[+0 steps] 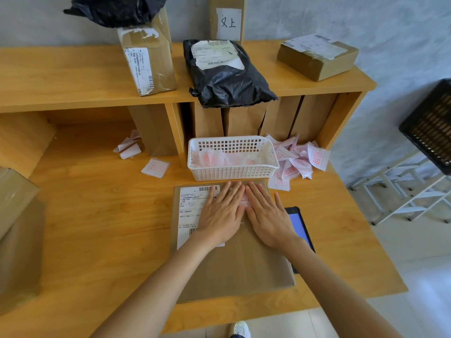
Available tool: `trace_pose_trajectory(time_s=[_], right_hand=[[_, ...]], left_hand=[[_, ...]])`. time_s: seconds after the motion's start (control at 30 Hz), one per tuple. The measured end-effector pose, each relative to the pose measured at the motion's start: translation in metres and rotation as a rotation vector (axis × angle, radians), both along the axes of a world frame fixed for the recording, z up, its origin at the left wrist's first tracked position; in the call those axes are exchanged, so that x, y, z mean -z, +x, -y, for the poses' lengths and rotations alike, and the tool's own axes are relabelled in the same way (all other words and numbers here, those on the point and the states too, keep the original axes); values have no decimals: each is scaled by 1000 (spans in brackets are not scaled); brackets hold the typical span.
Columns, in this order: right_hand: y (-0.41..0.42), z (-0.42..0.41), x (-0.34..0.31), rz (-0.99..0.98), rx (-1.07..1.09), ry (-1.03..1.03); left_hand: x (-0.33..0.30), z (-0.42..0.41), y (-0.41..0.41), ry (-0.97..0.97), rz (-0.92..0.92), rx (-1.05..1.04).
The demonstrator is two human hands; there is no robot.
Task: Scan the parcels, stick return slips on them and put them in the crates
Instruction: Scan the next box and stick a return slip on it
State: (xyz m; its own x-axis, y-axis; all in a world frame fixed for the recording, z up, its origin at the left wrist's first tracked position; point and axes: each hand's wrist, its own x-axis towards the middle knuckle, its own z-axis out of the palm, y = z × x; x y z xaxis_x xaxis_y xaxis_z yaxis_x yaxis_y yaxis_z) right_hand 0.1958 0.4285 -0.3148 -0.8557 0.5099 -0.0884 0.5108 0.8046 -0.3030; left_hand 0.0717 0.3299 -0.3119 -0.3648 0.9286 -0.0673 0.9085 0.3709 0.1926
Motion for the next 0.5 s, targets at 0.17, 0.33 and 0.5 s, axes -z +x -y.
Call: trace_pose_trajectory(time_s=[0.17, 0.33, 0.5], right_hand=[[0, 3, -2, -32, 39, -47], [-1, 6, -3, -36, 76, -47], [0, 3, 2, -78, 119, -106]], left_hand=[[3, 1, 2, 34, 15, -70], [2, 2, 4, 30, 9, -121], [3, 1, 3, 12, 12, -138]])
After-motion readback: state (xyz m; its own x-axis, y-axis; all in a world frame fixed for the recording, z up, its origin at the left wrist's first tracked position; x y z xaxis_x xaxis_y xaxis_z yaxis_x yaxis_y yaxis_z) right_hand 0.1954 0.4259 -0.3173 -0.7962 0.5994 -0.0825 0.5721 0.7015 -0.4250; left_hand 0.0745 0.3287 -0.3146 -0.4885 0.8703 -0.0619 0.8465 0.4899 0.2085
